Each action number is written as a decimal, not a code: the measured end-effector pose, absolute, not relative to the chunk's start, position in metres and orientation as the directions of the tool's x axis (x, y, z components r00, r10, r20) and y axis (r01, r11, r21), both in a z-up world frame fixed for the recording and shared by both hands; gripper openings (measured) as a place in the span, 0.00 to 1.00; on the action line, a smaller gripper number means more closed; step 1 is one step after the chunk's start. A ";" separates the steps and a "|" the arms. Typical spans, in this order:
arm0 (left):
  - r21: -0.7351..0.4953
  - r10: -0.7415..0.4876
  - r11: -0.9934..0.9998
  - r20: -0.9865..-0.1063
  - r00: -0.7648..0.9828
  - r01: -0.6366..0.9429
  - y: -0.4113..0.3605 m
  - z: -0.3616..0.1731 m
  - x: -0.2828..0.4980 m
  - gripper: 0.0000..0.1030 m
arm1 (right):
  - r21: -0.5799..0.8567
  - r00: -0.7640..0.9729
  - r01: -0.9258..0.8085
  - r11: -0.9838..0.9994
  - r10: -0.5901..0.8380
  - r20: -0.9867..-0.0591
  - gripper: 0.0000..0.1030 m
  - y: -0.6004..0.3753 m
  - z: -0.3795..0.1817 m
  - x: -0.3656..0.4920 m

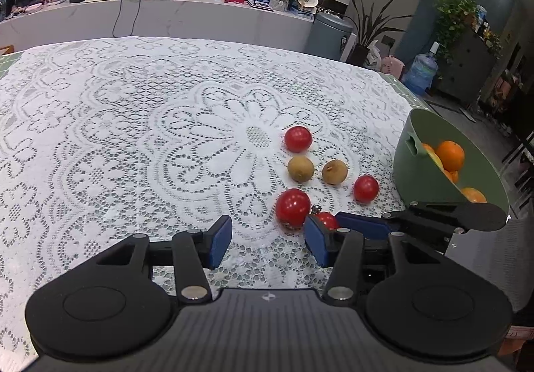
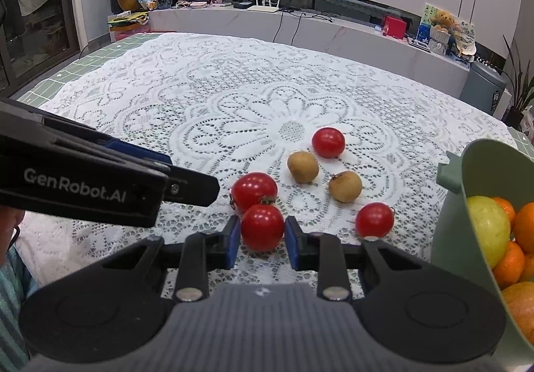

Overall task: Organize fruits
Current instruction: 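Grasp a red tomato with the right tool while the left tool grasps another tomato, then carry both red tomatoes over the green colander with both tools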

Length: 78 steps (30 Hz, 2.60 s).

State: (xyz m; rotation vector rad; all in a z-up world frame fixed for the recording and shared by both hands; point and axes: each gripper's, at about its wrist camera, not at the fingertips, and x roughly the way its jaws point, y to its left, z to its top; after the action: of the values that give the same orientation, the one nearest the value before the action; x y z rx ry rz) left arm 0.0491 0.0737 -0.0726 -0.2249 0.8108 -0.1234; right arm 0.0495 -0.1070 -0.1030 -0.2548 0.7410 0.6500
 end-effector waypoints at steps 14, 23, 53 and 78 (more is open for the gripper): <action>-0.236 -0.227 0.969 -0.707 0.670 0.080 0.056 -0.076 0.070 0.57 | -0.062 0.613 -0.584 0.809 0.390 -0.687 0.24 -0.126 -0.098 0.053; -0.163 -0.189 0.982 -0.747 0.637 0.099 0.038 -0.088 0.086 0.49 | -0.082 0.619 -0.577 0.813 0.370 -0.693 0.24 -0.128 -0.103 0.055; -0.196 -0.202 0.977 -0.712 0.672 0.085 0.040 -0.054 0.064 0.30 | -0.085 0.662 -0.585 0.807 0.414 -0.625 0.24 -0.141 -0.075 0.035; -0.190 -0.301 0.953 -0.603 0.739 0.234 -0.012 0.005 0.056 0.30 | -0.050 0.730 -0.502 0.863 0.392 -0.559 0.24 -0.216 -0.018 0.030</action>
State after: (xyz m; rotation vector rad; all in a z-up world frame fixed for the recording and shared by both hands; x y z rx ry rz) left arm 0.0559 -0.0116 0.0051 -0.1043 0.6787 -0.2942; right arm 0.0297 -0.2161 -0.0181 -0.2038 0.5668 0.4960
